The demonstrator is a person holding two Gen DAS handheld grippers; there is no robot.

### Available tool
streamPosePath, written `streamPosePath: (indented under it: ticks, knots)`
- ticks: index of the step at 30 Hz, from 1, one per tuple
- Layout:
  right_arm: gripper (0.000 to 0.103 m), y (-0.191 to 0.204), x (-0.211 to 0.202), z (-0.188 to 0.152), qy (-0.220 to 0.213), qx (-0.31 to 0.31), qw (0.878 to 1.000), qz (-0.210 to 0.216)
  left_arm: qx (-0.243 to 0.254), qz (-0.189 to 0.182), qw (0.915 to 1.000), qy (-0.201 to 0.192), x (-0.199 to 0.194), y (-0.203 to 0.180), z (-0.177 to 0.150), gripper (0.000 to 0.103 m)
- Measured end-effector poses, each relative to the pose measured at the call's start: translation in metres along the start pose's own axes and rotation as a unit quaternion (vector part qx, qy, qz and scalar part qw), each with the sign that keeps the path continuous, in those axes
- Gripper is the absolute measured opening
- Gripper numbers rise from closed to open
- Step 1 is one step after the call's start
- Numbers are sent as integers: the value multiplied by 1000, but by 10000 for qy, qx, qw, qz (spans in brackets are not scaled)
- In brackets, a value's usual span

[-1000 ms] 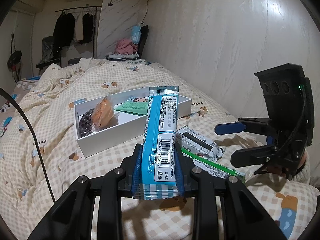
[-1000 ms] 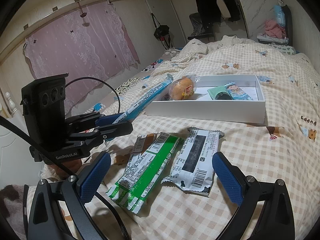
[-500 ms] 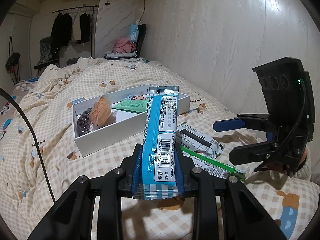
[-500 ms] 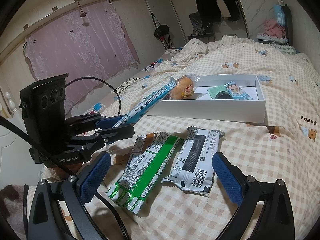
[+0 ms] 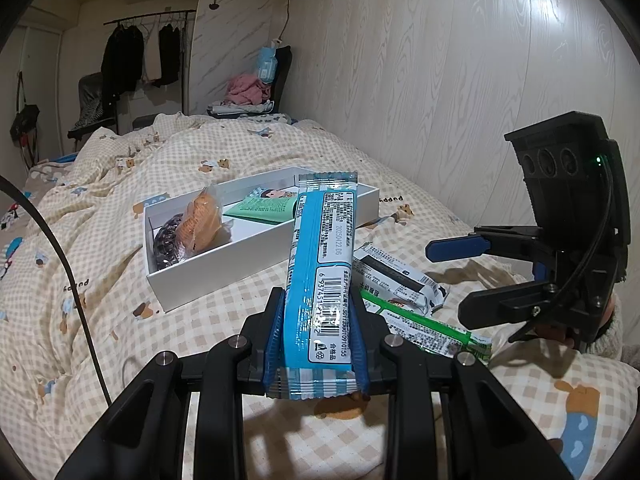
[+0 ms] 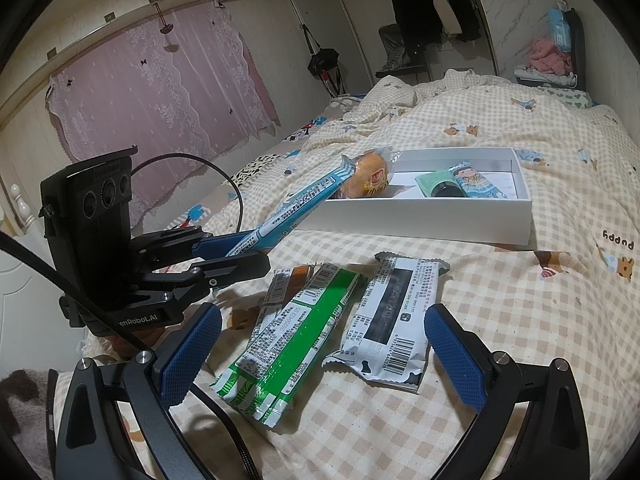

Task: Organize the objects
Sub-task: 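Hold the blue packet up with the left gripper while the right gripper moves toward the white packet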

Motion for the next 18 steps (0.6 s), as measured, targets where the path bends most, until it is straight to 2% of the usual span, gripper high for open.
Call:
streamPosePath:
  ticks: [18]
  knots:
    - [102,2,-2,5,111,-121,9998,-67,-1,9,10000,-4,0,1,-1,33]
Point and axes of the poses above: each gripper's, at about its wrist camera, not at the fingertips, and x roughly the way its jaws point, y to its left, z to its top, the point moved 3 cm from there along x, roughly the way its jaws point, and after that the axes turned 11 degrees about y, right-handed, at the moved point
